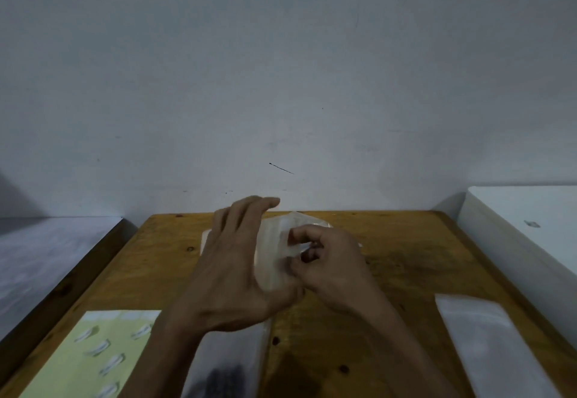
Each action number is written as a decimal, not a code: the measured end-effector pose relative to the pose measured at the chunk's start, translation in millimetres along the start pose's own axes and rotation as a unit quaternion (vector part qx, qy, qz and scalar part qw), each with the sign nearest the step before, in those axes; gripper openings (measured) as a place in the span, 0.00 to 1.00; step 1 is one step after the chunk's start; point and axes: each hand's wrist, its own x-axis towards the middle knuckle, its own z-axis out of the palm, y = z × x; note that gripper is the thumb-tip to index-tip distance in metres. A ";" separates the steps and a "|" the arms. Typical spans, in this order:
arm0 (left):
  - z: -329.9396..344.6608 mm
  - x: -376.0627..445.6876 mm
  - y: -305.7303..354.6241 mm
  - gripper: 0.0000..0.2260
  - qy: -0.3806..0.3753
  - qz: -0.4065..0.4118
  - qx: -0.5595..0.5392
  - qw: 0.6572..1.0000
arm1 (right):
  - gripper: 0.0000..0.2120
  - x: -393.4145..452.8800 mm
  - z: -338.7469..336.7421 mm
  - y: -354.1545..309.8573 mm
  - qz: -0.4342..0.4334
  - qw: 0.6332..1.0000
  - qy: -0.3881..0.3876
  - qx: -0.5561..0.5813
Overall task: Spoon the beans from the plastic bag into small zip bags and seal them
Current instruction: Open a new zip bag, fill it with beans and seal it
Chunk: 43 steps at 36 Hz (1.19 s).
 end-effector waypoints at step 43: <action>17.4 15.6 -58.6 0.44 0.043 -0.156 -0.060 0.985 | 0.24 35.7 -42.0 77.7 0.175 0.937 0.125 -0.277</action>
